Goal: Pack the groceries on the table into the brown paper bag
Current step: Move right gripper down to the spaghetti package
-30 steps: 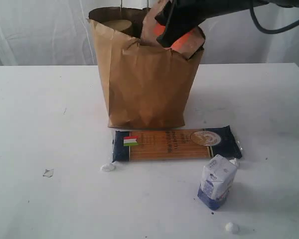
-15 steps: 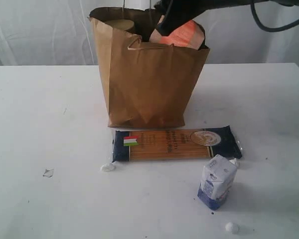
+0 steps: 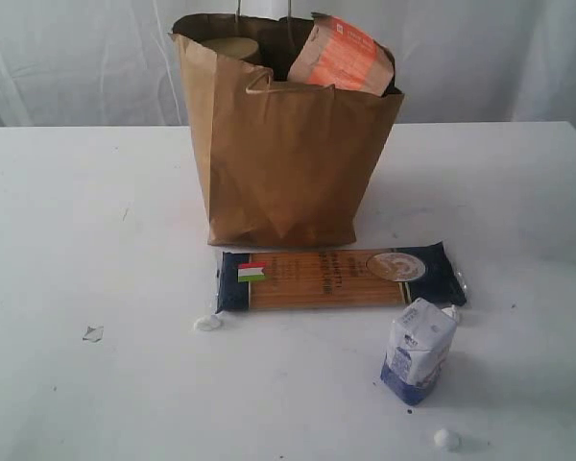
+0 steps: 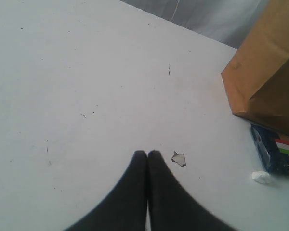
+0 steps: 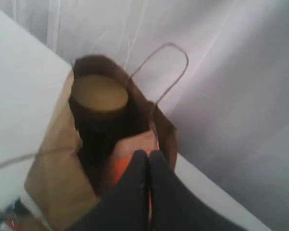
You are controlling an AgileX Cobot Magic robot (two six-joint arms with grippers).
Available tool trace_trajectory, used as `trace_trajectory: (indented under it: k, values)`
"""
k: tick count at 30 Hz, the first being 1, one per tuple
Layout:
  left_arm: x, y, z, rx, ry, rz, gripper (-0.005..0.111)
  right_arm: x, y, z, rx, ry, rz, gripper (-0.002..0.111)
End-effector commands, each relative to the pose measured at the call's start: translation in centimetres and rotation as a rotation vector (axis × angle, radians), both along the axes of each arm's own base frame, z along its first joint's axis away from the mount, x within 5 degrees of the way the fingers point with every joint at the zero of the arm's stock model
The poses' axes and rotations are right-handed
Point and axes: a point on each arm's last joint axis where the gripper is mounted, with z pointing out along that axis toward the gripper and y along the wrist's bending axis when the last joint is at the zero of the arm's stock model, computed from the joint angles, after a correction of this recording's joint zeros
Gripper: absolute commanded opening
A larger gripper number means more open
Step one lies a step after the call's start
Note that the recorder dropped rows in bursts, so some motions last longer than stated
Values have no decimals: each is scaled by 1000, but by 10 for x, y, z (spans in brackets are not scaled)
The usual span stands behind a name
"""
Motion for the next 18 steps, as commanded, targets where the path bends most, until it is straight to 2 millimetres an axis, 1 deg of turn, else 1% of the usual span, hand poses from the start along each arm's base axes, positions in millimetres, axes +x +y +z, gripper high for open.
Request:
trace_trajectory:
  k: [1,4,6,8,9,11,13,16,18]
  values:
    - [0,0,-1,-4,2,3,0,-13,-28,-8,-244,127,-139,0]
    - [0,0,-1,-4,2,3,0,-22,-59,-12,-451,227,-367,0]
    - [0,0,-1,-4,2,3,0,-27,-76,-11,-529,262,-538,0]
    - [0,0,-1,-4,2,3,0,-30,-88,-10,-552,289,-661,0]
    - [0,0,-1,-4,2,3,0,-29,-90,-10,-541,300,-669,0]
    - [0,0,-1,-4,2,3,0,-29,-89,-15,-515,349,-604,0]
    - [0,0,-1,-4,2,3,0,-27,-82,-25,-521,389,-456,0]
    - [0,0,-1,-4,2,3,0,-20,-71,-46,-580,444,-221,0]
    - [0,0,-1,-4,2,3,0,-11,-68,-65,-626,490,-122,0]
